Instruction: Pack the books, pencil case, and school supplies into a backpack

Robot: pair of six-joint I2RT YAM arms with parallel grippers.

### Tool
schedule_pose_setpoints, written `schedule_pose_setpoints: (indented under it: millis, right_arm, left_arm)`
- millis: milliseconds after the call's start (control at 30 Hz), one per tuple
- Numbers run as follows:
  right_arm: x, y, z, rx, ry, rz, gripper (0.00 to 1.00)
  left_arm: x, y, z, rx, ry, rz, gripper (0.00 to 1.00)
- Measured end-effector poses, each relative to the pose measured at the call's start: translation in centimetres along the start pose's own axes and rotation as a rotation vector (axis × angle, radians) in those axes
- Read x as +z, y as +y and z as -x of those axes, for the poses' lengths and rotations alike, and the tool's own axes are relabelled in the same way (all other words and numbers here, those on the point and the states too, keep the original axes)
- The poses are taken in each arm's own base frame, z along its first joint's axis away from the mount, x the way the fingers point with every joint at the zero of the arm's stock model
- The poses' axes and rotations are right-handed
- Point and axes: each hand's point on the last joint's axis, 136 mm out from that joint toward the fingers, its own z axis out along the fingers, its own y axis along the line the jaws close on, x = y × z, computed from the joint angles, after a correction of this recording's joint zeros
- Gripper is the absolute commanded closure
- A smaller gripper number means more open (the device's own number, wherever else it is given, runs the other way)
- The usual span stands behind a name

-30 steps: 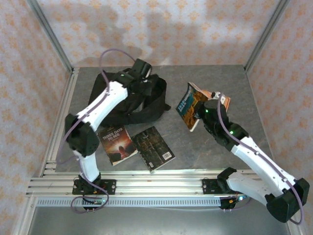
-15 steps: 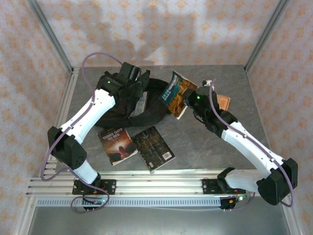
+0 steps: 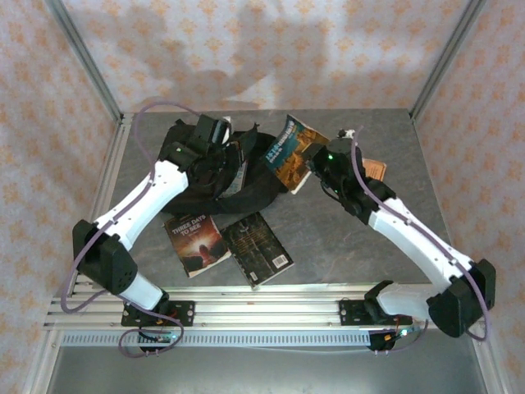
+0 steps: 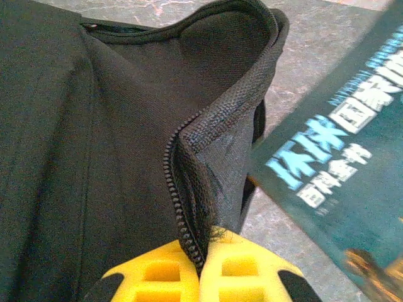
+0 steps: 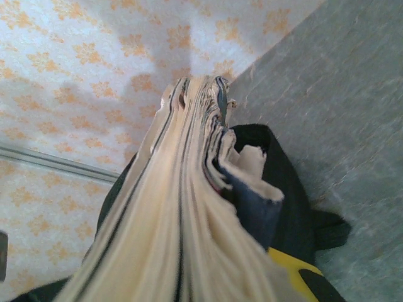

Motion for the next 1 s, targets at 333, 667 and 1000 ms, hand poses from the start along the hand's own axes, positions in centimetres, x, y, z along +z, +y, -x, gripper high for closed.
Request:
schedule_pose_setpoints:
  millis: [333,667,1000]
  right_arm:
    - [7.4,-0.4,-5.6,0.222,0.218,0.033,1.00]
    - [7.4,2.6,-5.8,0.279,0.269,0.167,1.00]
    - [7.2,3.3,-5.9,0.286,0.288,0.199,1.00]
  left_arm:
    - [0.5,-1.5,-2.2,-0.076,0.096,-0.107,0.58]
    - [-2.1,-2.8,3.1,-0.032,0.032,-0.081,0.43]
    - [3.7,-1.8,2.7,-0.020,0.157,-0.010,0.45]
